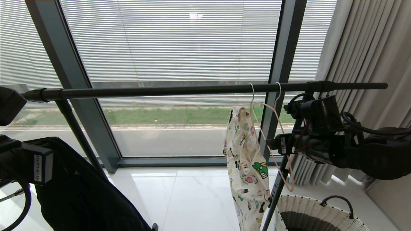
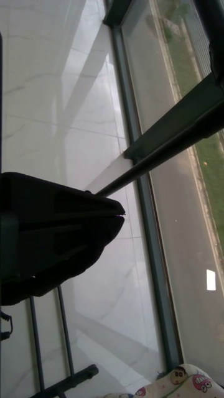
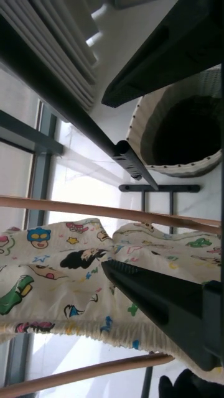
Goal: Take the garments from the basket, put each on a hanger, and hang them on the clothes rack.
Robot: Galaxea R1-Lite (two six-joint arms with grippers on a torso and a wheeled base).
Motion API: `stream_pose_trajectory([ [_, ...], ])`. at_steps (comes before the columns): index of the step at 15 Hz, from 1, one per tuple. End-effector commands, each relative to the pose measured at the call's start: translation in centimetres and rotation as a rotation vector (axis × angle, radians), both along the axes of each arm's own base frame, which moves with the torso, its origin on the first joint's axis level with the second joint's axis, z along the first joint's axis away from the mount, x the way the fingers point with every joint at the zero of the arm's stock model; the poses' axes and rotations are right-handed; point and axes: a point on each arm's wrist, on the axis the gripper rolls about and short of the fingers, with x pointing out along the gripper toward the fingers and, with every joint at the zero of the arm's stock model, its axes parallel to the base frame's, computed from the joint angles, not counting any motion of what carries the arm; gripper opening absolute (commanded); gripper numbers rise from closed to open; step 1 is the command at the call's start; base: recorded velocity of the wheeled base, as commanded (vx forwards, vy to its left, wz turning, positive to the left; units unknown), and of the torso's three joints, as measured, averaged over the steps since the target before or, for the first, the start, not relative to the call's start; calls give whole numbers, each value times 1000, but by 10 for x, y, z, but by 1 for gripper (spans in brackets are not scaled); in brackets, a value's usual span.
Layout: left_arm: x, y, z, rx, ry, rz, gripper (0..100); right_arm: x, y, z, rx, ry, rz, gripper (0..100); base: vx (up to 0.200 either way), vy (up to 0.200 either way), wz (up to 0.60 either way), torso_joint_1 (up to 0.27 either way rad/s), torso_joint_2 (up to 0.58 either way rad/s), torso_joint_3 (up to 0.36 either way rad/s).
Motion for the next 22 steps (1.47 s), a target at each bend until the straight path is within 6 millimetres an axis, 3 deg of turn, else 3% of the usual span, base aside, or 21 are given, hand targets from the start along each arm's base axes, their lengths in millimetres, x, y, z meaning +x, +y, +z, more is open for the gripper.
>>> stream_pose_trajectory([
  [1,0,0,0,0,0,1,0,1,1,-2,0,5,5,100,0,0,0,0,0,0],
  [10,-1,0,0,-1,-3,1,0,3,5,-5,20,23,52,100,0,0,0,0,0,0],
  [11,-1,0,1,-1,-6,1,0,3,5,-7,17,29,53,0,0,0,0,0,0,0],
  [22,-4,1,2,-4,-17,1,0,2,8,-5,51,18,57,0,0,0,0,0,0,0],
])
